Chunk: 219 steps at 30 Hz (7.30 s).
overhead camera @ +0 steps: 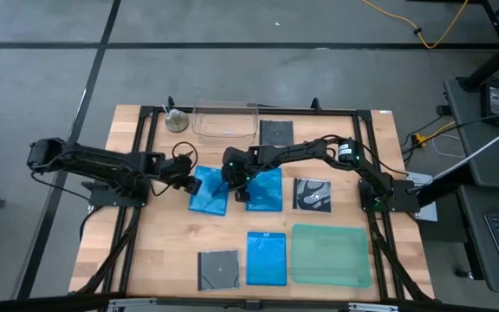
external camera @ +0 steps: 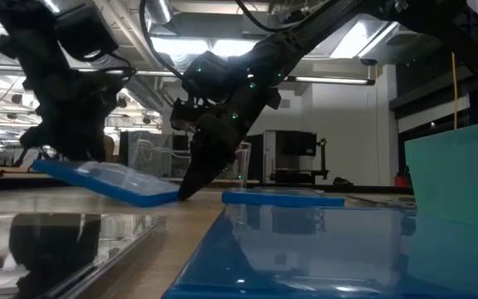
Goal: Pick & place jewel cases by type
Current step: Put the top left blue cd case into the green bin
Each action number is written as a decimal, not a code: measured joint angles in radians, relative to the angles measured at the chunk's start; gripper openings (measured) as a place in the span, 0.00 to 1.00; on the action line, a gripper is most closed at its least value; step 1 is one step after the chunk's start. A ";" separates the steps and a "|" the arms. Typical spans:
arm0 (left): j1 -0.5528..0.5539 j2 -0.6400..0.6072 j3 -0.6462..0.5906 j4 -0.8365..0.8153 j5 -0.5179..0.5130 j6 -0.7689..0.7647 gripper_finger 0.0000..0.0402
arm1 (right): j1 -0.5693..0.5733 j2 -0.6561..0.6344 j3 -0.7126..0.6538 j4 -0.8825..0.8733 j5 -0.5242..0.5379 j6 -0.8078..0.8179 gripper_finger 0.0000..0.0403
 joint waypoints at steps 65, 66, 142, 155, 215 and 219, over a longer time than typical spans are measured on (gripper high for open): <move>-0.021 -0.170 0.349 0.162 -0.089 0.630 0.04 | -0.091 -0.689 -0.145 -0.423 0.306 0.086 0.02; -0.021 -0.170 0.356 0.163 -0.096 0.645 0.04 | -0.091 -0.725 -0.185 -0.399 0.310 0.096 0.02; -0.615 0.320 0.992 0.297 -1.087 2.103 0.05 | -0.020 -1.567 -0.778 0.153 0.100 0.138 0.07; -0.478 0.320 0.991 0.119 -0.856 1.072 0.05 | -0.020 -1.567 -0.778 0.153 0.100 0.105 0.07; -0.286 0.507 0.990 -0.050 -0.093 0.322 0.05 | -0.020 -1.215 -0.473 -0.215 -0.189 0.296 0.60; -0.277 0.521 0.990 -0.053 -0.085 0.334 0.05 | -0.019 -1.168 -0.467 -0.216 -0.230 0.300 0.60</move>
